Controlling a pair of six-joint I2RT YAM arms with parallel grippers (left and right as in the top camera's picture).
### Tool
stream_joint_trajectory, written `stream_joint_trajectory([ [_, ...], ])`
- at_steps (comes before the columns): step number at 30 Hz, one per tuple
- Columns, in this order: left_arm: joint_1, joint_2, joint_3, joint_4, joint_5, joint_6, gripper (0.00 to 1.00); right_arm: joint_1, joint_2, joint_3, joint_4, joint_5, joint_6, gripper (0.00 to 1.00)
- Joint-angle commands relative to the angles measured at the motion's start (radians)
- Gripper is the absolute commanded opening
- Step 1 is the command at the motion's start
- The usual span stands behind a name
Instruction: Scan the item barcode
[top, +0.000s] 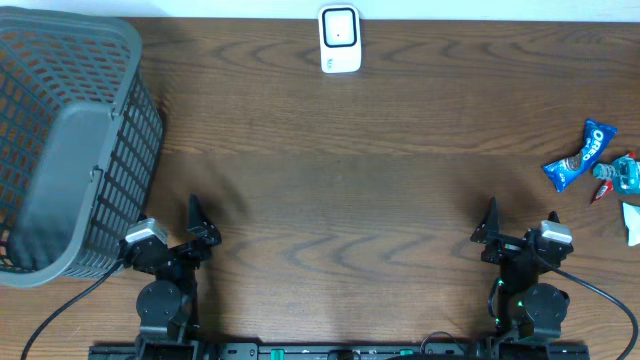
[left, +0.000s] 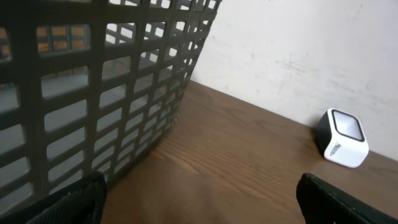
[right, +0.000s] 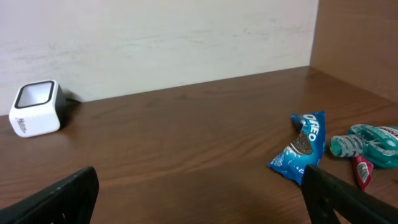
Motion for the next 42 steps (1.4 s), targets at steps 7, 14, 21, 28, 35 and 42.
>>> stream_joint_trajectory([
  [7, 0.002, -0.008, -0.027, -0.043, 0.199, 0.276, 0.98, 0.007, -0.006, -0.001, -0.004, 0.003, -0.018, 0.99],
  [14, 0.002, -0.008, -0.027, -0.046, 0.206, 0.276, 0.98, 0.007, -0.006, -0.001, -0.004, 0.003, -0.018, 0.99],
  [21, 0.002, -0.008, -0.027, -0.043, 0.205, 0.275, 0.98, 0.007, -0.006, -0.001, -0.004, 0.003, -0.018, 0.99],
  [28, 0.002, -0.006, -0.027, -0.043, 0.205, 0.276, 0.98, 0.007, -0.006, -0.001, -0.004, 0.003, -0.018, 0.99],
  [35, 0.003, -0.006, -0.027, -0.043, 0.205, 0.276, 0.98, 0.007, -0.006, -0.001, -0.004, 0.003, -0.018, 0.99],
  [42, 0.003, -0.006, -0.027, -0.043, 0.205, 0.276, 0.98, 0.007, -0.006, -0.001, -0.004, 0.003, -0.018, 0.99],
])
